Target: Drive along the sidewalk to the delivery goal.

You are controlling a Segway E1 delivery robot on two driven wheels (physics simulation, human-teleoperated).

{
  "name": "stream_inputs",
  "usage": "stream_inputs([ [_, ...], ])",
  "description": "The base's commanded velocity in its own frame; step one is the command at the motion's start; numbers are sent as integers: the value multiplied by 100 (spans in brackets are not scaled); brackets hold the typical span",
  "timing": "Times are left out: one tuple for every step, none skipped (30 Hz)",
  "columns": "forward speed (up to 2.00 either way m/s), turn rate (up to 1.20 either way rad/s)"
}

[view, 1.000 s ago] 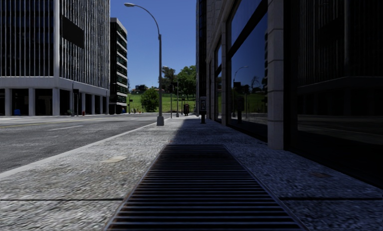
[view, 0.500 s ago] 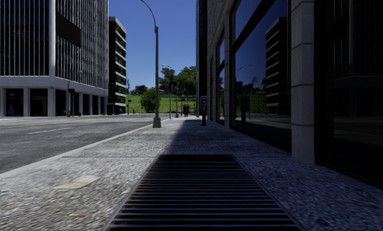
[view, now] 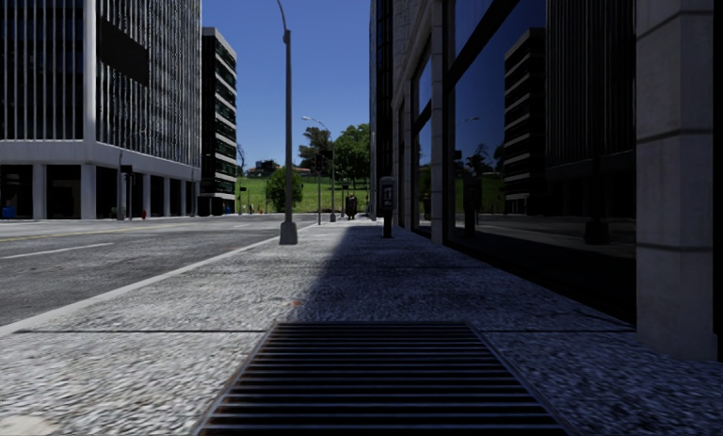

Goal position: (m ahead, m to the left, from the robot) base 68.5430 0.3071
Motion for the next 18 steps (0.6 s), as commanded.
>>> stream_inputs([
  [200,0],
  [200,0],
  [200,0],
  [200,0],
  [200,0],
  [200,0],
  [200,0],
  [200,0],
  [200,0],
  [200,0],
  [200,0],
  [200,0],
  [200,0],
  [200,0],
  [200,0],
  [200,0],
  [200,0],
  [200,0],
])
